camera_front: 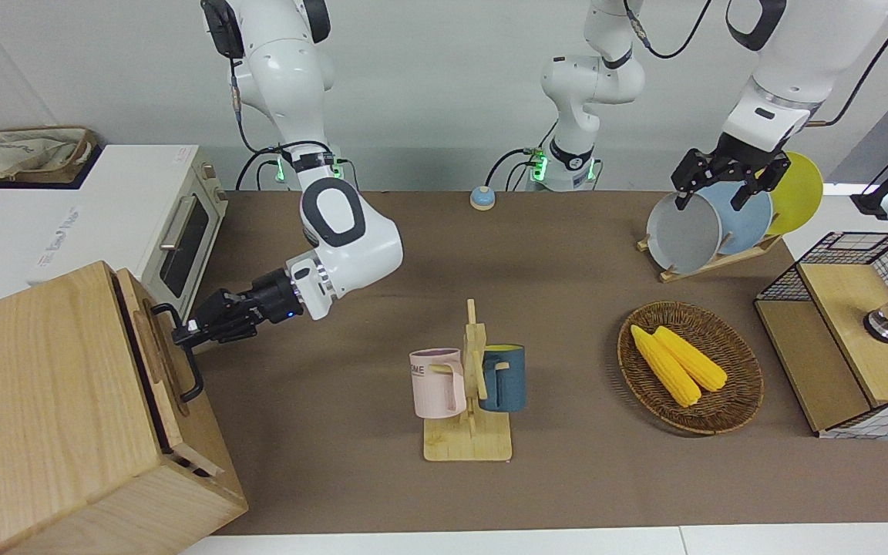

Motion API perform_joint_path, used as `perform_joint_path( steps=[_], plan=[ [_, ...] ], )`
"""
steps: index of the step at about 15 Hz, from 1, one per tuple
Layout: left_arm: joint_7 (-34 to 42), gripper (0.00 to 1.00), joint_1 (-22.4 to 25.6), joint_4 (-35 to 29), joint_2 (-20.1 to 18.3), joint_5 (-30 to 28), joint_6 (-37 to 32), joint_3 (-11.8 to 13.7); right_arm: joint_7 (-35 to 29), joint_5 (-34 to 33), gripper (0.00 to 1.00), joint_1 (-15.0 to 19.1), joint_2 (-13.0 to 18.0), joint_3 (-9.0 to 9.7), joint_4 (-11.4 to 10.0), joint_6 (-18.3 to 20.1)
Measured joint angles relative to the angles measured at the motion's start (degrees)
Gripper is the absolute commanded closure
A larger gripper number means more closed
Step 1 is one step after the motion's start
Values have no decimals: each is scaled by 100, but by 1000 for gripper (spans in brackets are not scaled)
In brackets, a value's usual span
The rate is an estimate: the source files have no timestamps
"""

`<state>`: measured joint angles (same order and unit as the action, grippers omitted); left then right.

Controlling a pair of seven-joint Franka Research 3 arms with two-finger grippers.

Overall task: Slide drawer open with right arm
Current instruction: 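Pull the handle with the right gripper toward the robot, sliding the drawer out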

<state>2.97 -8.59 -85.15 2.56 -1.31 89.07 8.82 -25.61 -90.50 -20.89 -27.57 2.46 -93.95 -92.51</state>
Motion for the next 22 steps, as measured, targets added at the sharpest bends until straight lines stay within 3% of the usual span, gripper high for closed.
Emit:
perform_joint_path(
  steps=[9, 22],
  plan=[
    [0, 5, 0, 0, 0, 0, 0, 0, -117, 592, 1000, -759, 68, 1, 20, 568],
    [0, 5, 0, 0, 0, 0, 0, 0, -135, 810, 1000, -1385, 67, -3, -6, 992]
  ],
)
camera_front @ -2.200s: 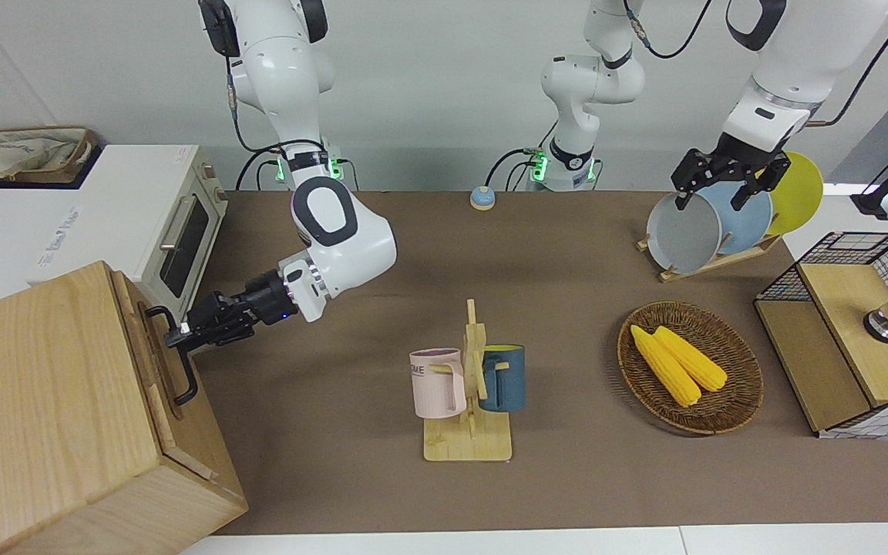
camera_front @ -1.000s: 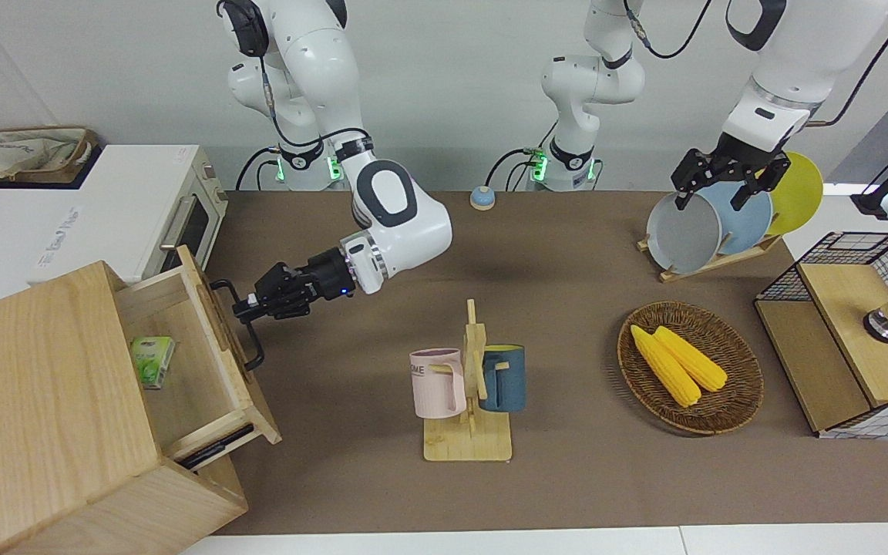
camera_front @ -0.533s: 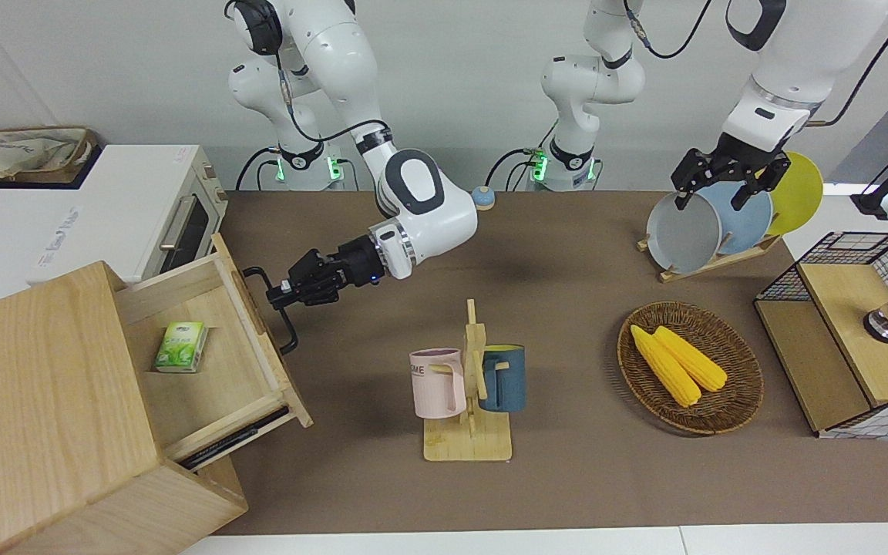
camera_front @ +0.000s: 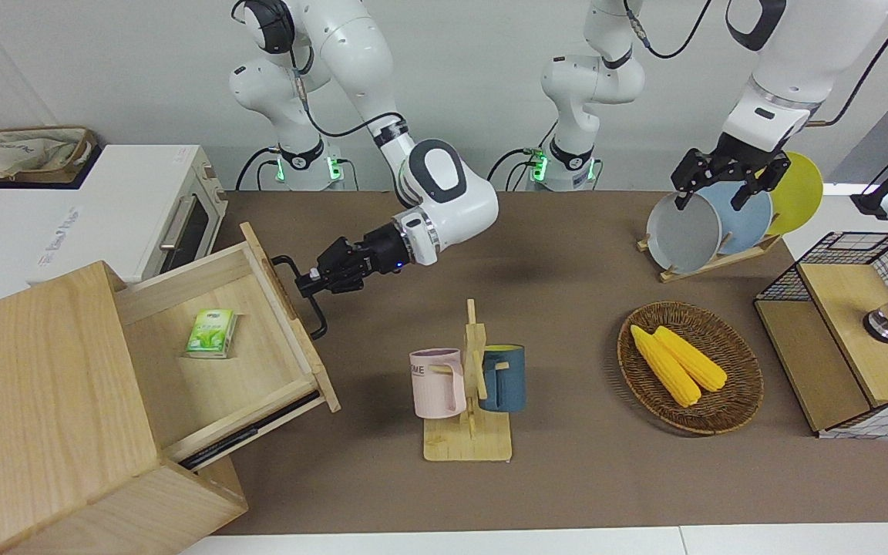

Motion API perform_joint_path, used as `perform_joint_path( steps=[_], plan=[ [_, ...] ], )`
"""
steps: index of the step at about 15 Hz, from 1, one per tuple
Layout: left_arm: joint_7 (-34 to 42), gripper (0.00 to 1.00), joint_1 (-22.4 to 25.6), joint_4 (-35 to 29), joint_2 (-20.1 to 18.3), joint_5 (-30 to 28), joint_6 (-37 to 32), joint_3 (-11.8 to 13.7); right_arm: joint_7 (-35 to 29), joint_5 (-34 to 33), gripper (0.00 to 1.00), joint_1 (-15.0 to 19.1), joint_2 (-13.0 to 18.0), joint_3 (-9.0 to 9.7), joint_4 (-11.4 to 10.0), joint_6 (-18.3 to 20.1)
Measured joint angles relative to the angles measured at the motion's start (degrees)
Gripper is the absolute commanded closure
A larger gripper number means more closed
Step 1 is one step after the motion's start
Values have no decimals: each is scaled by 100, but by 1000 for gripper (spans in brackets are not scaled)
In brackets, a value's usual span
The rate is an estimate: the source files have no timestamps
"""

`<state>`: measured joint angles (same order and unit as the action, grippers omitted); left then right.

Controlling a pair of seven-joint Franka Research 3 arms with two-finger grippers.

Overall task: Slide drawer open with right arm
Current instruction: 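Pull the handle with the right gripper toward the robot, sliding the drawer out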

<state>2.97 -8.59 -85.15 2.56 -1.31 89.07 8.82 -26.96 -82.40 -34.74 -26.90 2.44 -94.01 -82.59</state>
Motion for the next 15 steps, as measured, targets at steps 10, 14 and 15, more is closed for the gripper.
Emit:
perform_joint_path(
  steps=[10, 14, 15],
  plan=[
    [0, 5, 0, 0, 0, 0, 0, 0, -33, 233, 1000, -548, -5, 1, 28, 342],
    [0, 5, 0, 0, 0, 0, 0, 0, -36, 262, 1000, -645, -17, -53, 28, 383],
    [0, 5, 0, 0, 0, 0, 0, 0, -36, 267, 1000, -672, -19, -85, 28, 382]
  ],
)
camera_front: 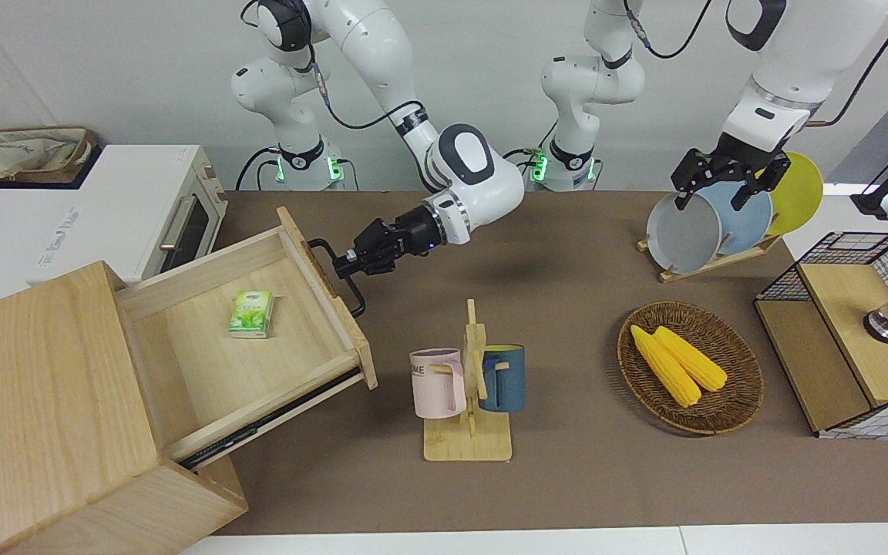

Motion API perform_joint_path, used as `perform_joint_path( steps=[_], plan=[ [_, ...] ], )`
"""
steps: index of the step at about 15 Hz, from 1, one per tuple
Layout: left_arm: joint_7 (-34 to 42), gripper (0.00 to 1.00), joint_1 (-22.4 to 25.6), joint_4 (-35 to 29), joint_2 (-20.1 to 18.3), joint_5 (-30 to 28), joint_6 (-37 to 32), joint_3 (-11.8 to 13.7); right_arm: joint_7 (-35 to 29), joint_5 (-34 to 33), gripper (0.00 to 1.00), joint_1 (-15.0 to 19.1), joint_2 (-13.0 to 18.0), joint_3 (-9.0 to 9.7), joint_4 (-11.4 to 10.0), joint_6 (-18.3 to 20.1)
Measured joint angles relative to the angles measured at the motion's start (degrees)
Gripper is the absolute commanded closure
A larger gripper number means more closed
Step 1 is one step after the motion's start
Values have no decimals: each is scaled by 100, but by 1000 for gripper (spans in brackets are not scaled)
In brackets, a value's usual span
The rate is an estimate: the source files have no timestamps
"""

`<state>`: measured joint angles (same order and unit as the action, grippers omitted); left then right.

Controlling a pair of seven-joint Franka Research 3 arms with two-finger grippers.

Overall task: Slide drawer open with right arm
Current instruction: 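Pull the handle with the right gripper toward the robot, sliding the drawer out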

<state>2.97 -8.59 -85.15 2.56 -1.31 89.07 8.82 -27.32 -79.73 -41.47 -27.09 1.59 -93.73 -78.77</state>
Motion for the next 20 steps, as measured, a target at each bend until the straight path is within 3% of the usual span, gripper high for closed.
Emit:
perform_joint_path(
  steps=[2, 4, 5, 6, 7, 15, 20],
  plan=[
    [0, 2, 0, 0, 0, 0, 0, 0, -1, 4, 1000, -25, -6, -30, 0, 0],
    [0, 5, 0, 0, 0, 0, 0, 0, -2, 4, 757, -28, -7, -33, 0, 0],
    [0, 5, 0, 0, 0, 0, 0, 0, -2, 4, 551, -28, -7, -33, 1, 0],
    [0, 2, 0, 0, 0, 0, 0, 0, -4, 4, 209, -31, -6, -35, 1, 0],
    [0, 2, 0, 0, 0, 0, 0, 0, -3, 4, 19, -48, -6, -35, 1, 9],
    [0, 2, 0, 0, 0, 0, 0, 0, -4, 71, 15, -170, 9, -156, 113, 95],
    [0, 2, 0, 0, 0, 0, 0, 0, -8, 445, 15, -175, 25, -156, 405, 107]
  ],
)
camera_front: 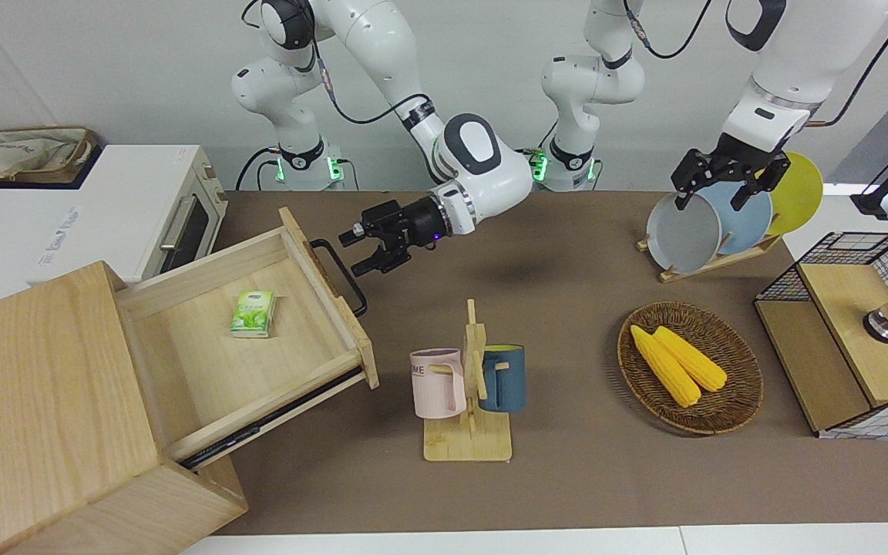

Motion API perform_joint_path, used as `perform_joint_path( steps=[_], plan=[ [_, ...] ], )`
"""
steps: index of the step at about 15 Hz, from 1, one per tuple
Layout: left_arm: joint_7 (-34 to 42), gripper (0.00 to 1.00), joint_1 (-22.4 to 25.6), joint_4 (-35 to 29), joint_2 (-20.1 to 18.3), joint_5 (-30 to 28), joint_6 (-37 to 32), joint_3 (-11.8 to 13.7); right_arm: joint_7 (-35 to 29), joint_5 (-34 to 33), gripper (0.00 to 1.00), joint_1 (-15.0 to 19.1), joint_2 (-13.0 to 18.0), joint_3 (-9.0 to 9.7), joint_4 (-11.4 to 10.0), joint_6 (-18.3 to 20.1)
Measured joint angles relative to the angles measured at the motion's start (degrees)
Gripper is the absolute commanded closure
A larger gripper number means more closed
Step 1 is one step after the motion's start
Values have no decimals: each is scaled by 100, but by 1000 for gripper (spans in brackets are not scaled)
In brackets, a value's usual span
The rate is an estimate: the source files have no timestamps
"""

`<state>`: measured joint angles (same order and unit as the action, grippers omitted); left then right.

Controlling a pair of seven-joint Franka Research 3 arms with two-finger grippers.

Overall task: Slide drawer open with right arm
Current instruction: 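Pull the handle with the right gripper toward the robot, sliding the drawer out, then open the right gripper and release the drawer handle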

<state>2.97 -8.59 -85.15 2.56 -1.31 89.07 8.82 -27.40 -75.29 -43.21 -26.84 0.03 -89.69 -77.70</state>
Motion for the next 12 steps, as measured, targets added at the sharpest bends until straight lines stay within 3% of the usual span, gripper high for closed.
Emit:
perform_joint_path(
  steps=[7, 12],
  plan=[
    [0, 5, 0, 0, 0, 0, 0, 0, -315, 1082, 15, -151, 80, -3, 614, 42],
    [0, 5, 0, 0, 0, 0, 0, 0, -320, 2703, 15, -35, 633, -58, 1263, 45]
  ],
)
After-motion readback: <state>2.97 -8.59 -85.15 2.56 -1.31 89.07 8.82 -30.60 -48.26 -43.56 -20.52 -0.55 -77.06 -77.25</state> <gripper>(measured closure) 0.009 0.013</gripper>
